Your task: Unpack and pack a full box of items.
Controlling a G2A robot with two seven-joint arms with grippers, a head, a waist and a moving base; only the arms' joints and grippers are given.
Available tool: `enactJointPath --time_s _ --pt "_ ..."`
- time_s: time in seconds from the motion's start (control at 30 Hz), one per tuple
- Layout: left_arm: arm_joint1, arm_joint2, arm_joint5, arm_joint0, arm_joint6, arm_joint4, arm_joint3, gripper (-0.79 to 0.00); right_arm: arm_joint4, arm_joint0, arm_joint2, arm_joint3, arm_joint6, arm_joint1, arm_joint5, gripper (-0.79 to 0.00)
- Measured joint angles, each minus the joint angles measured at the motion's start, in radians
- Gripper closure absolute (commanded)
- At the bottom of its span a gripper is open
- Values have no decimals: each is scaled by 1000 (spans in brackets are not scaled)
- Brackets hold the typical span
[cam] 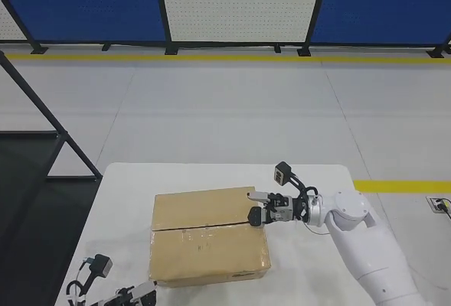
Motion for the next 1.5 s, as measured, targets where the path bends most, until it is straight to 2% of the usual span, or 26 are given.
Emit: enactJointPath --time_s 0.3,0.77,0.97,1.13,1.23,1.5 --pt "-3 72 33 -75 68 5 58 -785 16 5 -14 11 0 1 -9 -785" --pt "-2 66 35 -108 111 -22 79 -785 32 -8 -29 -3 -7 5 -15 -785" --pt "-6 9 -30 -79 113 -150 87 -785 40 1 -39 11 -9 4 -16 -785" --pt "-15 -77 -124 -7 163 -306 115 -785 47 6 -44 22 -13 4 -23 -785" --pt "-18 -103 -126 15 204 -344 144 -785 57 6 -48 23 -14 2 -34 -785" --pt "-22 -113 -116 16 257 -341 171 -785 69 29 -90 57 -21 -11 -55 -785"
